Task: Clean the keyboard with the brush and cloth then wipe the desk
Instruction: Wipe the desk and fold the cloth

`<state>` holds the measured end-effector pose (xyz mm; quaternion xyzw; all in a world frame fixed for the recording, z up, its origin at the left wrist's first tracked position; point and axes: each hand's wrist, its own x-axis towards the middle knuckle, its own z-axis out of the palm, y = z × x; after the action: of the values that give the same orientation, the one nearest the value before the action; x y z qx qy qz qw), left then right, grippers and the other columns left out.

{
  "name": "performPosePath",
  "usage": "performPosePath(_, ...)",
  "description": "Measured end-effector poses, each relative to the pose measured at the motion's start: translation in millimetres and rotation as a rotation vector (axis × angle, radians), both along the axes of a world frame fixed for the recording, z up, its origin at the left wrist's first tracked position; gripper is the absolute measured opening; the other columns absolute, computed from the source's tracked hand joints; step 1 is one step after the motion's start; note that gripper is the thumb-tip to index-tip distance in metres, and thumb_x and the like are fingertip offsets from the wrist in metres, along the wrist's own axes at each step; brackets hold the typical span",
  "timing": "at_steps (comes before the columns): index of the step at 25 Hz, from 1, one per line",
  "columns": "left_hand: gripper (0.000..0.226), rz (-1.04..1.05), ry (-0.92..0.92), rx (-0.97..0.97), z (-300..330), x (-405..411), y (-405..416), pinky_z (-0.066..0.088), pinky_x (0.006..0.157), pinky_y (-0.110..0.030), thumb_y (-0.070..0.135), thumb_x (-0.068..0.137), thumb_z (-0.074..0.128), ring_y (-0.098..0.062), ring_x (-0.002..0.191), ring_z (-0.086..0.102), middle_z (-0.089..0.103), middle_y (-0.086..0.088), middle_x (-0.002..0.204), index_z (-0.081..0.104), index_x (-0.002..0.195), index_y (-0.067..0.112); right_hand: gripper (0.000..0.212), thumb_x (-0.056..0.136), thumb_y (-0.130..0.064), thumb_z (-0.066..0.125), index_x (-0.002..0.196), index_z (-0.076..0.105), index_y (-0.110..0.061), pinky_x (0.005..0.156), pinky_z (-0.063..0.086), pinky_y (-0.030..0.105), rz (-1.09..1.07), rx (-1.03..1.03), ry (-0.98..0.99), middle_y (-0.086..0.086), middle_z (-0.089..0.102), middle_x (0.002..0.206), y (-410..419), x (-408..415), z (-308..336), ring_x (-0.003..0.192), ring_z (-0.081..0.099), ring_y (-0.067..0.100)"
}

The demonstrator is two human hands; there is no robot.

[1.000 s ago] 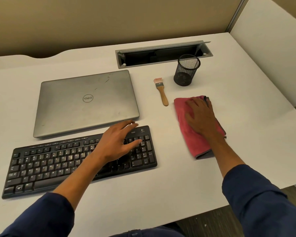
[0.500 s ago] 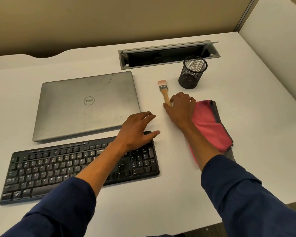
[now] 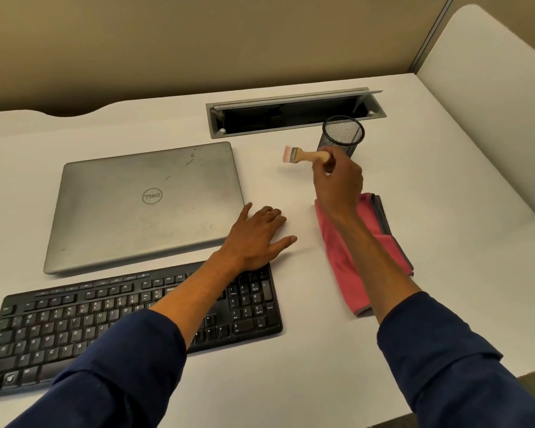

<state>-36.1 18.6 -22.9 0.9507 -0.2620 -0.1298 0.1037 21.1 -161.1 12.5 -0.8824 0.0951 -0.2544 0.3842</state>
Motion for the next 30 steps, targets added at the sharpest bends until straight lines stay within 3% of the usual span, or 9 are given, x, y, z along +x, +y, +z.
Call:
performPosePath(2, 0.074, -0.009, 0.019, 0.023, -1.4, 0.8, -1.4, -0.004, 0.123, -0.045, 0.067, 0.097, 0.016, -0.014, 0.151, 0.018, 0.03, 0.001, 0.162, 0.039, 0.151, 0.022, 0.021, 0.097, -0.018, 0.054, 0.111, 0.067, -0.009, 0.066, 0.038, 0.005, 0.004, -0.02, -0.097, 0.005, 0.072, 0.099, -7.6, 5.6, 16.9, 0.079, 0.058, 0.009)
performPosePath(4, 0.07, -0.006, 0.025, 0.024, -0.8, 1.9, -3.0, -0.004, 0.123, -0.044, 0.065, 0.1, 0.019, -0.014, 0.151, 0.018, 0.03, 0.001, 0.162, 0.04, 0.15, 0.022, 0.023, 0.097, -0.016, 0.048, 0.108, 0.065, -0.006, 0.066, 0.034, -0.001, 0.014, -0.061, -0.193, 0.008, 0.071, 0.098, -18.6, 10.7, 37.3, 0.078, 0.056, 0.01)
performPosePath(5, 0.066, -0.002, 0.024, 0.018, -0.2, 2.5, -3.9, -0.005, 0.124, -0.044, 0.062, 0.101, 0.022, -0.014, 0.151, 0.018, 0.03, 0.001, 0.162, 0.04, 0.15, 0.022, 0.023, 0.095, -0.014, 0.045, 0.106, 0.064, -0.006, 0.067, 0.035, 0.003, 0.011, -0.089, -0.236, 0.009, 0.07, 0.097, -25.6, 14.5, 47.9, 0.077, 0.058, 0.014)
performPosePath(8, 0.064, 0.004, 0.031, 0.009, 1.3, 4.0, -5.5, -0.005, 0.124, -0.044, 0.06, 0.102, 0.023, -0.015, 0.15, 0.02, 0.03, -0.001, 0.161, 0.04, 0.151, 0.022, 0.026, 0.09, -0.013, 0.041, 0.103, 0.061, -0.005, 0.074, 0.042, 0.034, -0.037, -0.208, -0.278, 0.01, 0.067, 0.097, -46.7, 28.1, 76.6, 0.085, 0.06, 0.028)
performPosePath(10, 0.064, 0.006, 0.034, 0.004, 2.1, 5.1, -5.9, -0.004, 0.124, -0.044, 0.06, 0.102, 0.024, -0.015, 0.149, 0.023, 0.032, -0.002, 0.16, 0.04, 0.15, 0.022, 0.026, 0.089, -0.012, 0.039, 0.103, 0.06, -0.004, 0.074, 0.041, 0.04, -0.056, -0.31, -0.212, 0.013, 0.065, 0.099, -58.5, 38.0, 86.1, 0.086, 0.058, 0.031)
performPosePath(15, 0.063, 0.012, 0.038, -0.006, 2.4, 5.8, -6.7, -0.004, 0.124, -0.042, 0.059, 0.102, 0.026, -0.014, 0.148, 0.025, 0.033, -0.001, 0.16, 0.041, 0.15, 0.021, 0.023, 0.094, -0.012, 0.043, 0.111, 0.057, -0.004, 0.079, 0.047, 0.042, -0.023, -0.452, 0.013, 0.016, 0.065, 0.106, -71.8, 58.7, 75.6, 0.092, 0.061, 0.033)
performPosePath(21, 0.064, 0.008, 0.04, -0.002, 2.0, 4.7, -5.7, -0.004, 0.124, -0.042, 0.059, 0.102, 0.026, -0.015, 0.149, 0.024, 0.031, -0.001, 0.161, 0.039, 0.151, 0.02, 0.026, 0.097, -0.014, 0.054, 0.123, 0.054, -0.008, 0.074, 0.044, 0.028, -0.035, -0.32, 0.174, 0.016, 0.066, 0.117, -72.1, 72.8, 50.8, 0.102, 0.065, 0.032)
performPosePath(25, 0.063, 0.009, 0.036, -0.014, 2.9, 3.4, -4.1, -0.003, 0.124, -0.042, 0.058, 0.102, 0.026, -0.015, 0.148, 0.025, 0.033, -0.002, 0.159, 0.039, 0.151, 0.02, 0.046, 0.09, -0.023, 0.069, 0.129, 0.048, -0.012, 0.088, 0.051, 0.039, -0.108, -0.329, 0.251, 0.013, 0.065, 0.124, -74.9, 69.4, 42.5, 0.108, 0.064, 0.034)
performPosePath(30, 0.062, 0.014, 0.027, -0.047, 4.2, -2.3, -1.1, -0.004, 0.123, -0.041, 0.057, 0.103, 0.029, -0.015, 0.147, 0.027, 0.037, -0.002, 0.157, 0.04, 0.15, 0.019, 0.048, 0.088, -0.03, 0.064, 0.131, 0.051, -0.013, 0.093, 0.042, 0.043, -0.17, -0.447, 0.181, 0.011, 0.057, 0.13, -82.1, 50.6, 41.6, 0.119, 0.053, 0.031)
